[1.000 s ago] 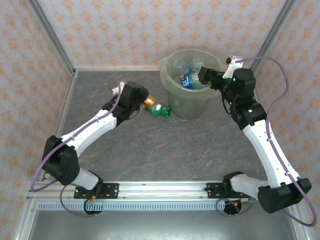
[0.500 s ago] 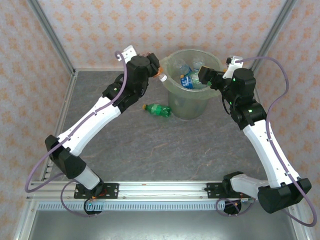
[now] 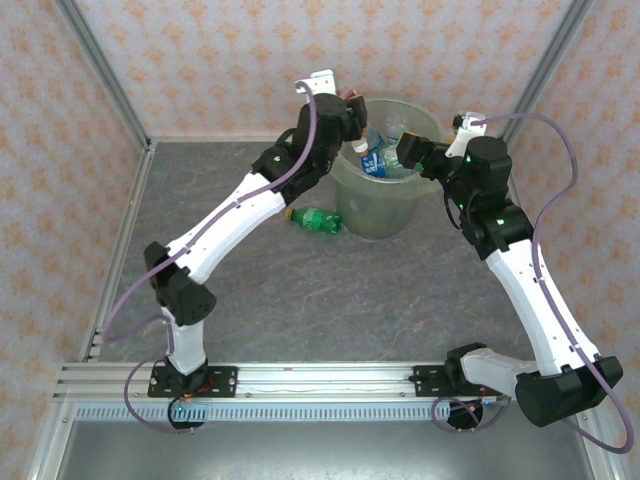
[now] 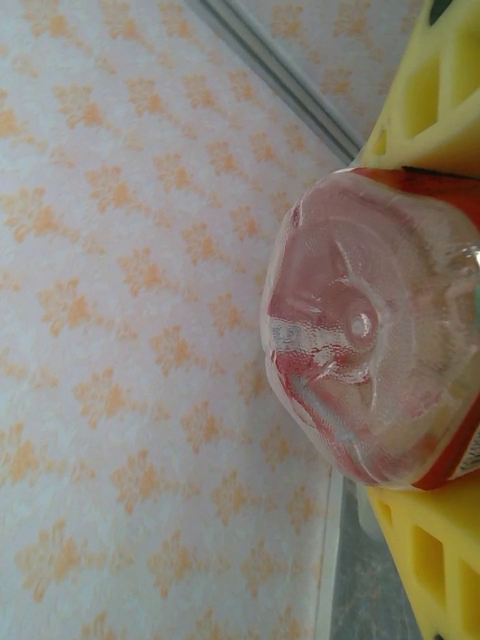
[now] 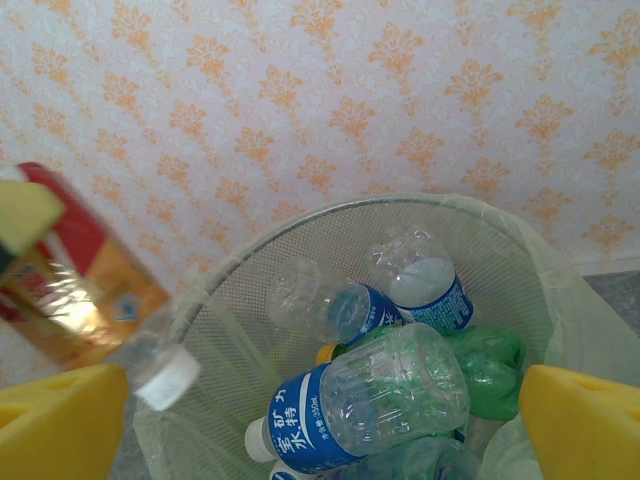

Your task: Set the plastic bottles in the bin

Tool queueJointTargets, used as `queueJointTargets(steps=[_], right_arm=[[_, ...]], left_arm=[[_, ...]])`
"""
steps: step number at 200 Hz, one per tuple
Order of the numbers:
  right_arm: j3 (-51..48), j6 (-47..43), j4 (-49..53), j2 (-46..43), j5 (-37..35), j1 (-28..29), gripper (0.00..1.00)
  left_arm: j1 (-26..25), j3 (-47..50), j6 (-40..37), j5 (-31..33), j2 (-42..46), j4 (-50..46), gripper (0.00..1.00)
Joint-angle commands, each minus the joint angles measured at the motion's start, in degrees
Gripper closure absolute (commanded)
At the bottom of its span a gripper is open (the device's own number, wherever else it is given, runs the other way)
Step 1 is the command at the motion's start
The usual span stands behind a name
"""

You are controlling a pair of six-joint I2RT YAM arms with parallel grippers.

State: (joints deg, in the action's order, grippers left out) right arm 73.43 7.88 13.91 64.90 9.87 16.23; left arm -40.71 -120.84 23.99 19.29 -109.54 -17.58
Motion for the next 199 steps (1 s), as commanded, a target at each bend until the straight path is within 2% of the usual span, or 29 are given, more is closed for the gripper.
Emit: queueJointTargets(steps=[1, 24, 57, 84, 91, 95, 158, 187, 199], right_arm=[[1.5, 0.4, -0.3, -0.4, -0.7, 0.1, 0.0], [1.5, 0.3, -0.3, -0.3, -0.8, 0.1, 0.0], [1.6, 0.4, -0.3, -0.2, -0.7, 0.2, 0.0], [1.7, 0.5, -0.2, 0.0, -0.7, 0.1, 0.0], [1.7, 0.5, -0.2, 0.0, -0.7, 0.2, 0.0], [1.7, 0.5, -0.3, 0.1, -0.7, 0.1, 0.0], [1.5, 1.2, -0.4, 0.2, -0.1, 0.1, 0.0], [1.3, 1.2, -0.3, 0.2, 0.0, 0.1, 0.0], [1.2, 1.2, -0.3, 0.2, 0.2, 0.1, 0.0]], left_arm=[[-1.1, -5.7, -4.6, -1.7, -4.4, -3.1, 0.41], [-1.2, -8.9, -5.0, -1.5, -7.6, -5.4, 0.41], [-1.2, -8.1, -5.2, -0.1, -8.5, -6.7, 0.41], [-1.1, -8.1, -4.9, 0.9, -8.2, -7.6, 0.22], [-1.1, -8.1, -4.6, 1.3, -8.1, -7.7, 0.1], [-1.1, -8.1, -4.6, 1.4, -7.9, -7.6, 0.09], [-0.7, -8.4, -5.0, -0.1, -5.4, -6.3, 0.1], [-0.5, -8.9, -4.2, -4.2, -4.3, -6.0, 0.16], [-0.5, -8.9, -3.8, -6.3, -3.9, -5.8, 0.22]])
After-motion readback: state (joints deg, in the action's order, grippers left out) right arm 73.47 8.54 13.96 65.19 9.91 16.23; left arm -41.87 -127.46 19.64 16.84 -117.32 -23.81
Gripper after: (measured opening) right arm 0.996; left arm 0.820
